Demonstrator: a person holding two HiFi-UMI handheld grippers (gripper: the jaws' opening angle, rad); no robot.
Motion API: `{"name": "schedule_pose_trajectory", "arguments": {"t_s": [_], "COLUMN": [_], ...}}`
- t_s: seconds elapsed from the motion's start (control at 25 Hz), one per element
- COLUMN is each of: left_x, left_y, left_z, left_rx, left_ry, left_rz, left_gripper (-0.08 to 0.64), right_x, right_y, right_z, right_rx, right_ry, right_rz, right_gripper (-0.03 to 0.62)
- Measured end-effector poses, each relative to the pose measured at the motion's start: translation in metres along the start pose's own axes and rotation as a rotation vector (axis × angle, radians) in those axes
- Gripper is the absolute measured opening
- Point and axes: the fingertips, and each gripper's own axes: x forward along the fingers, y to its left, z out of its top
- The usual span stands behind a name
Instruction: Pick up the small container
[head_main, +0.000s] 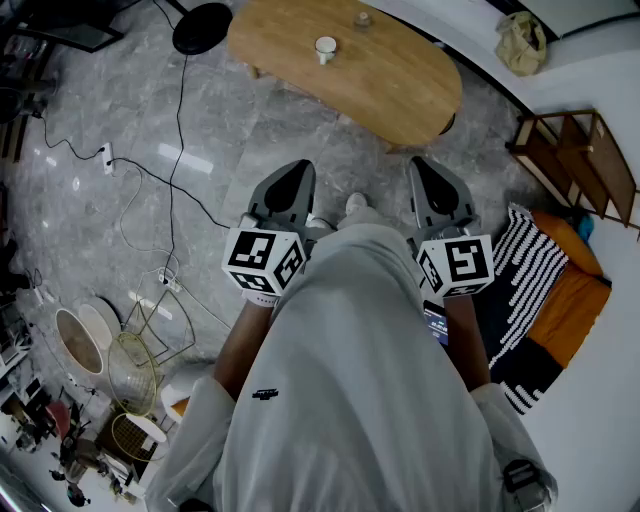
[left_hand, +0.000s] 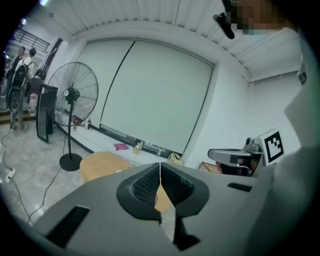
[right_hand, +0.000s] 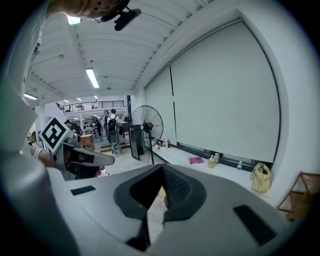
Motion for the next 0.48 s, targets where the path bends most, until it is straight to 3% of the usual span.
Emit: {"name": "schedule_pose_trajectory", "arguments": {"t_s": [0.24,0.48], "left_x": [-0.001,-0.004], "left_y": [-0.021,-0.017], "left_z": [0.043,0.051], "left_rx": [0.022,0.035], "left_ry": [-0.077,-0.088], "left_rz": [0.026,0.076], "left_gripper": [0.021,0.021], "right_x": [0.004,0.012], "right_y": [-0.002,0.001], "right_z": [0.021,0.024], "right_rx": [-0.001,0.062], "right_ry": [-0.037,-0.059], "right_rz": [0.048,0.120], "right_gripper": [0.005,0.006]}}
